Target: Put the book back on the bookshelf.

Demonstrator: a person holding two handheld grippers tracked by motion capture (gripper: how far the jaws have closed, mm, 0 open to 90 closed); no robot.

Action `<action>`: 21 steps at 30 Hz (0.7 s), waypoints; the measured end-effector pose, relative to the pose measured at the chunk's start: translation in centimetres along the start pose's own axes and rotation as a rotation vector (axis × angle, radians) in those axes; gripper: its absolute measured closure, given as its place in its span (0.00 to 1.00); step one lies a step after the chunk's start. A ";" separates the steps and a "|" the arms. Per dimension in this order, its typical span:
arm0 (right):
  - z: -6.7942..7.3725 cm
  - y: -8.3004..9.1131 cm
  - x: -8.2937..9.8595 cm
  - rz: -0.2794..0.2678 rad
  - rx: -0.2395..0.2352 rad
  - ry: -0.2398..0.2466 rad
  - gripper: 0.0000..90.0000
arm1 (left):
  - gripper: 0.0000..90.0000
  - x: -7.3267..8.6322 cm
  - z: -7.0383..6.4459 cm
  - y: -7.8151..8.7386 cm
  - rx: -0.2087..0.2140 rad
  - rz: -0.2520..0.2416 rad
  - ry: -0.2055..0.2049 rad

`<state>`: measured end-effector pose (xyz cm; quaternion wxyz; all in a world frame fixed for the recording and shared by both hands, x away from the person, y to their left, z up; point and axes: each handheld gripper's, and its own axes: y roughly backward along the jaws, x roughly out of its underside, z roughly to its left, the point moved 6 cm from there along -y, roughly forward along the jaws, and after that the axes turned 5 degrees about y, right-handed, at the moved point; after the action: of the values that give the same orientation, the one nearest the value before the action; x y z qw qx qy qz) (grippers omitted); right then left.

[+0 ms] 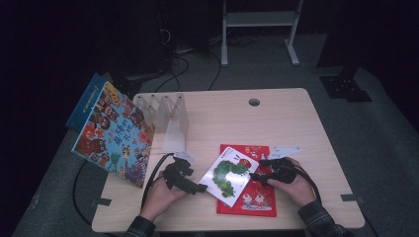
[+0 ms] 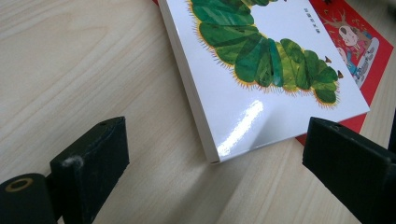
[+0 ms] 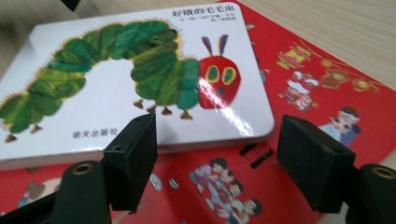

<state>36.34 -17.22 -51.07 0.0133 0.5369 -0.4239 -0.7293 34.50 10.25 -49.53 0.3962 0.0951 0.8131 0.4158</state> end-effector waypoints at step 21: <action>3.8 1.1 1.2 0.041 -0.056 0.076 0.95 | 0.07 -1.8 0.0 -1.8 0.045 0.013 0.000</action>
<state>32.30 -16.19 -51.05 0.0594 0.5547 -0.4132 -0.7197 36.07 8.22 -49.87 0.3912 0.1091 0.8216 0.4000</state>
